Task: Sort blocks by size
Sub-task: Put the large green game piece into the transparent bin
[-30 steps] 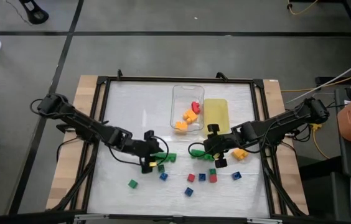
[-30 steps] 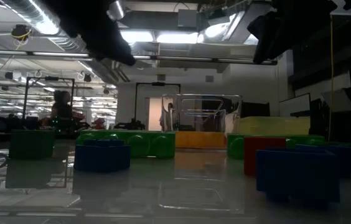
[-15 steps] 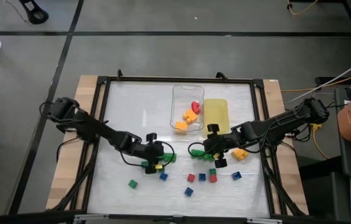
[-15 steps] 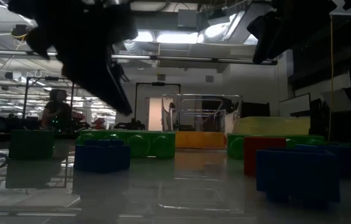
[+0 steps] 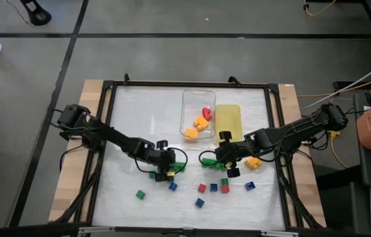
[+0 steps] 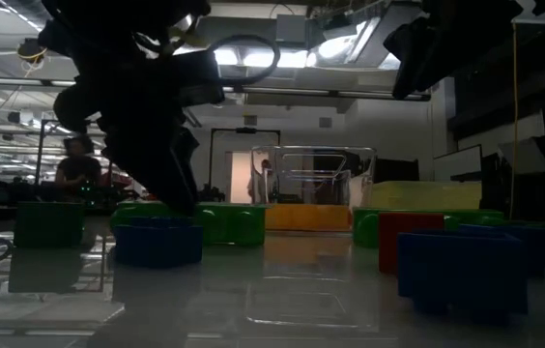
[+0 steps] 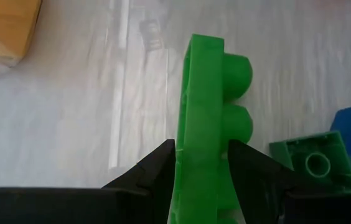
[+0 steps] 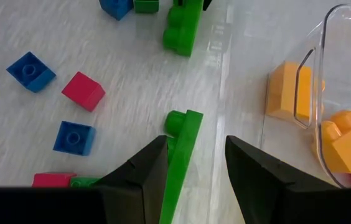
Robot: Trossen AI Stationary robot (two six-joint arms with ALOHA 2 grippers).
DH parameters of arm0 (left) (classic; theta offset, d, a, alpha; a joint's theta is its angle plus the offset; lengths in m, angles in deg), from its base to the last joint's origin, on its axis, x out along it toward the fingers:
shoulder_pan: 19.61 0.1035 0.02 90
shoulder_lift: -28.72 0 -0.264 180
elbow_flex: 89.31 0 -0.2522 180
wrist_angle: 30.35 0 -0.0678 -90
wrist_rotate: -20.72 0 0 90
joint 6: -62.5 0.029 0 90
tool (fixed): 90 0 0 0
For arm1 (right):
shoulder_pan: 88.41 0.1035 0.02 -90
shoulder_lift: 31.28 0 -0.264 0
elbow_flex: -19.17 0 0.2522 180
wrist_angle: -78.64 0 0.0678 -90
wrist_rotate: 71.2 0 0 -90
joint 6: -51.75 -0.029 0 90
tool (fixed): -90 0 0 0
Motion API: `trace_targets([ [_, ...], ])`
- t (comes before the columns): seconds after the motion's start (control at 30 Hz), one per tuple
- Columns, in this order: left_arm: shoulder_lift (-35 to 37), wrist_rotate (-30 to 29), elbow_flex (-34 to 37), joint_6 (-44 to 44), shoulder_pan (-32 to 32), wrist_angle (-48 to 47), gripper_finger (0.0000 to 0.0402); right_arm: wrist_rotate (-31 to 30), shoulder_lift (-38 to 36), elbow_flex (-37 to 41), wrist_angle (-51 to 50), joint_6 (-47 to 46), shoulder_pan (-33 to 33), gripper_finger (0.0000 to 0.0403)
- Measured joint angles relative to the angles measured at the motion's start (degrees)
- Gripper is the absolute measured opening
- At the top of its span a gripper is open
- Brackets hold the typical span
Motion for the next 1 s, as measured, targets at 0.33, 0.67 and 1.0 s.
trace_targets([
  [0.33,-1.7,0.1,-0.3,1.2,0.4,0.9,0.0129,1.0,0.0,0.0,0.0,0.0,0.0,0.0163],
  [0.67,-1.8,0.0,-0.1,1.5,0.4,0.6,0.0049,2.1,0.0,0.0,0.0,0.0,0.0,0.0163],
  [1.0,-1.4,0.2,0.1,2.6,0.5,3.2,0.0070,2.1,0.0,0.0,-0.1,0.0,0.0,0.0163],
])
